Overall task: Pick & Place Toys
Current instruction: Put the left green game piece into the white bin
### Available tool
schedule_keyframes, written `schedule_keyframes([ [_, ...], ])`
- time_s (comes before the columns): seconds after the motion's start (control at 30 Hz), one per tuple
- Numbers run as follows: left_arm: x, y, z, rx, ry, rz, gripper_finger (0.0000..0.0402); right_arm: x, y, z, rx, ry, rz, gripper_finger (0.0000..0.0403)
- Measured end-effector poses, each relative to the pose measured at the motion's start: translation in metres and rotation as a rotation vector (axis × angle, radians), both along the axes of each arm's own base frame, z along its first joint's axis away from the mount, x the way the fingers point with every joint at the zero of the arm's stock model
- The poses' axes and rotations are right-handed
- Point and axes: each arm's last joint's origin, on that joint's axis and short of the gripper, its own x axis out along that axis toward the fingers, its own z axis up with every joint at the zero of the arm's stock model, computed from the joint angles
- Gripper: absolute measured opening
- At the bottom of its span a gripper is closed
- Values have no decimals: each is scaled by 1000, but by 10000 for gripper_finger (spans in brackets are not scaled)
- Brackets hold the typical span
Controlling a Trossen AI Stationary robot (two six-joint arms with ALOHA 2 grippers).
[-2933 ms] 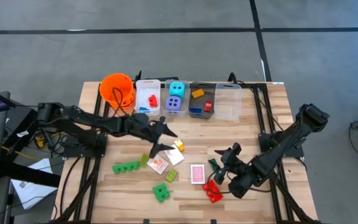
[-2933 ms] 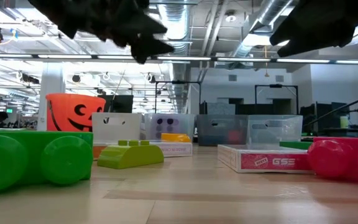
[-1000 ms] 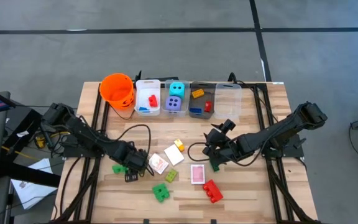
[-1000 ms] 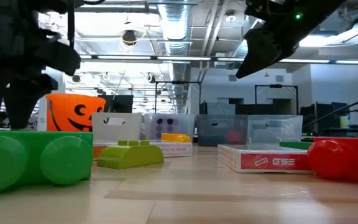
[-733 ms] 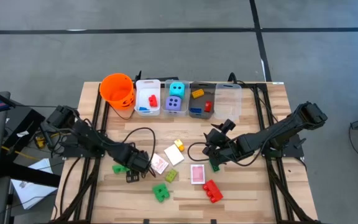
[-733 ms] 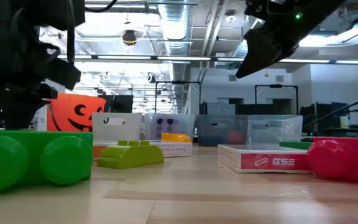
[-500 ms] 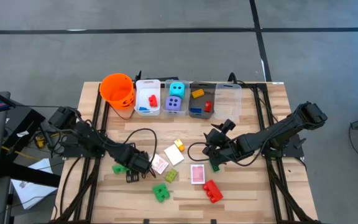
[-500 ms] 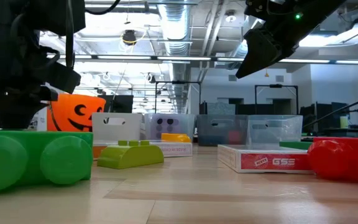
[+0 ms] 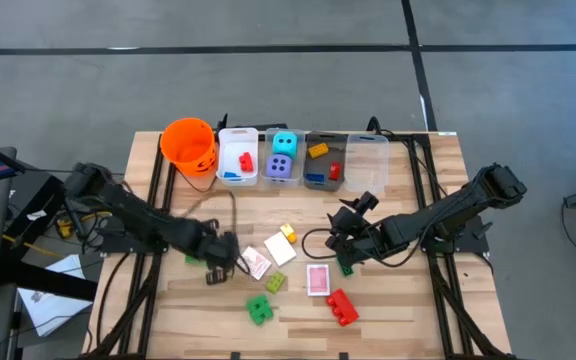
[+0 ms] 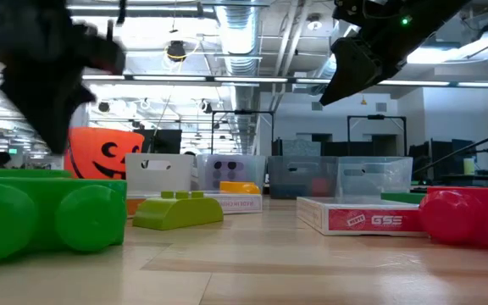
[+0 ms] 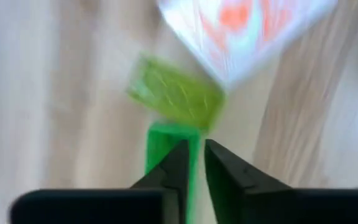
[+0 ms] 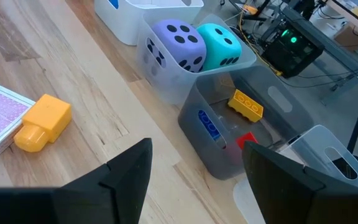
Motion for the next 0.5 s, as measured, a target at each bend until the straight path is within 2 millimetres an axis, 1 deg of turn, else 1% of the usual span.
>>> schedule_keyframes([
  [0.07,-5,10,19,33,-109,41,7,1,0,0,-2,-3,5,244],
  [0.1,-8,15,29,50,-168,66,2,1,0,1,-4,-4,9,244],
  [0.2,-22,30,58,81,-340,139,2,2,0,1,-4,-7,10,244],
  [0.3,-39,42,80,57,-461,185,1,2,0,1,-5,-4,12,244],
  [0.4,-54,48,94,43,-525,136,6,2,0,1,-6,-4,12,244],
  [0.5,-60,48,95,26,-504,62,25,2,0,1,-11,3,16,244],
])
